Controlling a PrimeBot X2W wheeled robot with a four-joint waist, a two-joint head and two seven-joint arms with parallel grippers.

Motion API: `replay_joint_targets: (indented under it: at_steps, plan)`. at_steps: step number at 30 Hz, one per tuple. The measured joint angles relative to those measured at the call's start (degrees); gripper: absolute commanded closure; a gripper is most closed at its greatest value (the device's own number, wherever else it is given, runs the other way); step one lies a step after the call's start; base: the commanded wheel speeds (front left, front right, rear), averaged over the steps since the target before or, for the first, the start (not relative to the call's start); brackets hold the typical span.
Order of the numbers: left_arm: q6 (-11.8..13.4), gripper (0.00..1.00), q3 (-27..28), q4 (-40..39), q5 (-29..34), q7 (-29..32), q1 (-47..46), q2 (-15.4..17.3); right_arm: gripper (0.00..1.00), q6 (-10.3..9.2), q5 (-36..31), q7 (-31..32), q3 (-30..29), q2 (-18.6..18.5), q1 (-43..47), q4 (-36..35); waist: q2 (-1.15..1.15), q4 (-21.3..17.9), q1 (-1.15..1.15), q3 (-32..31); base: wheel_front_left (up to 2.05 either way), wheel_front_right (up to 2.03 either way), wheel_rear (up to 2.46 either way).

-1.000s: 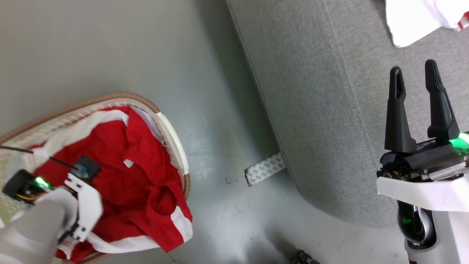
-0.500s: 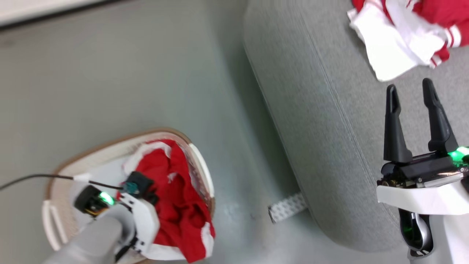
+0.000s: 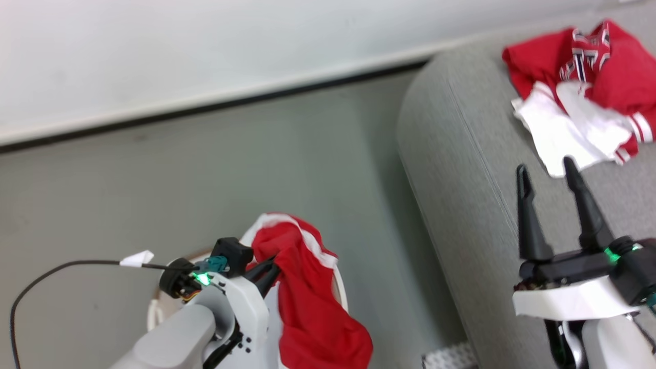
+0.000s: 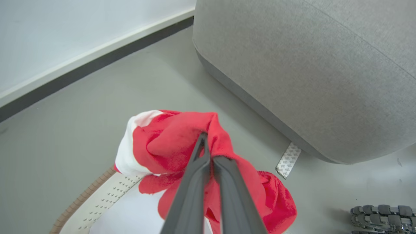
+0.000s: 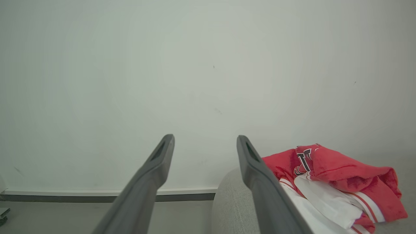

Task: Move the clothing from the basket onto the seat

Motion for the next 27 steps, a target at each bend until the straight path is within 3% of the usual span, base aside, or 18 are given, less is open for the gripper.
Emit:
replay_joint_targets:
  at_steps: [16, 27]
  plan:
    - [1.3, 1.0, 15.2, -15.7, 5.7, 0.0, 5.4, -0.4, 0.0, 0.0, 1.6, 0.0, 4.6, 0.0, 4.8, 4.7, 0.0, 7.2, -0.01, -12.2, 0.0, 0.0, 0.0]
    - [1.8, 1.0, 19.9, -23.7, 4.8, 0.0, 5.8, 0.3, 0.0, 0.0, 3.6, 0.0, 8.0, 0.0, 6.2, 6.1, 0.0, 9.9, 0.0, -15.5, 0.0, 0.0, 0.0]
